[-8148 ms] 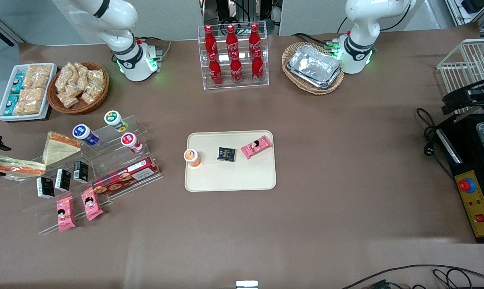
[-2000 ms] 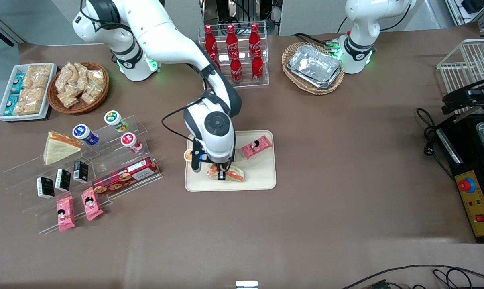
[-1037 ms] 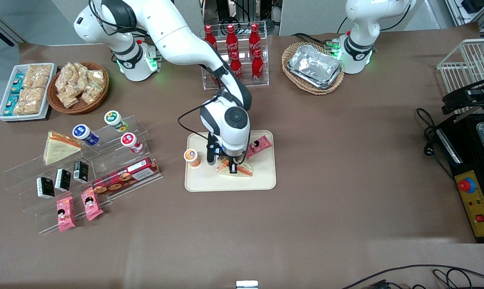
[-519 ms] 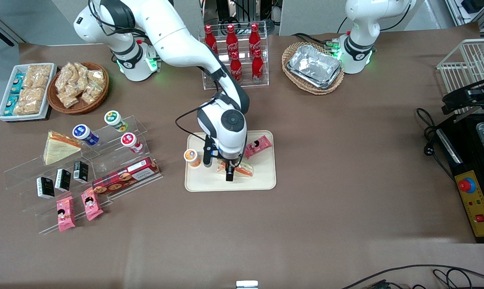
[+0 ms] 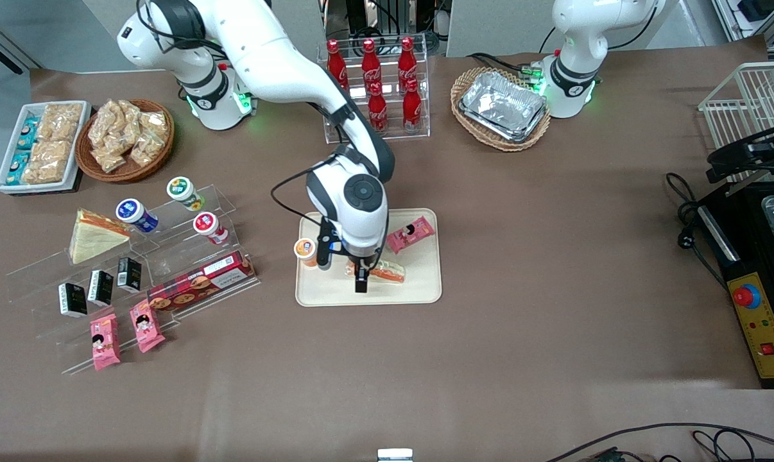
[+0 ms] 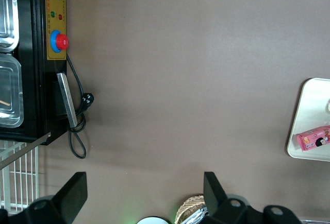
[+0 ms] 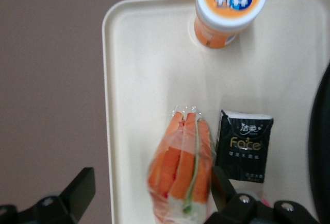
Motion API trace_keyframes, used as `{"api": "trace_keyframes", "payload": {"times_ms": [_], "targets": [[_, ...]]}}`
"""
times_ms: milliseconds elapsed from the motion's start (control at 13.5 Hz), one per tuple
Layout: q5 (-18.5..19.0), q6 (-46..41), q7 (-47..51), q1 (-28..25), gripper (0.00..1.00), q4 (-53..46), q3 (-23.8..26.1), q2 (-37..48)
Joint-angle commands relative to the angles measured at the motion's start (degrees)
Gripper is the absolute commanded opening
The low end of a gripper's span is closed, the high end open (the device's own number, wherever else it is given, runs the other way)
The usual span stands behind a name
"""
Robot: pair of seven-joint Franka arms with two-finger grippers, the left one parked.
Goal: Place sandwich on tray
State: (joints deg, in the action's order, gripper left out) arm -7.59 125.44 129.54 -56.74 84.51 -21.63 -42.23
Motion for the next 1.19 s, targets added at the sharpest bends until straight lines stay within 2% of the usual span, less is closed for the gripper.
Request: {"api": "trace_keyframes", "payload": {"times_ms": [0,222,370,815,1111], "targets": [[-0.23,-9.04,-7.26,2.6,1.0,0.39,0.54,7.76],[-1.37,-15.11,-14.03,3.83,1.0,0.31,0.1,12.6],[-1.37,-20.29,-20.26,6.81,1.0,0.39,0.19,16.28],[-1.37,-35.06,-50.72,15.16,1.0,1.01,0.1,24.73],[-0.67,-40.08,-68.42,20.87,1.0,1.19,-0.08,28.86]]}}
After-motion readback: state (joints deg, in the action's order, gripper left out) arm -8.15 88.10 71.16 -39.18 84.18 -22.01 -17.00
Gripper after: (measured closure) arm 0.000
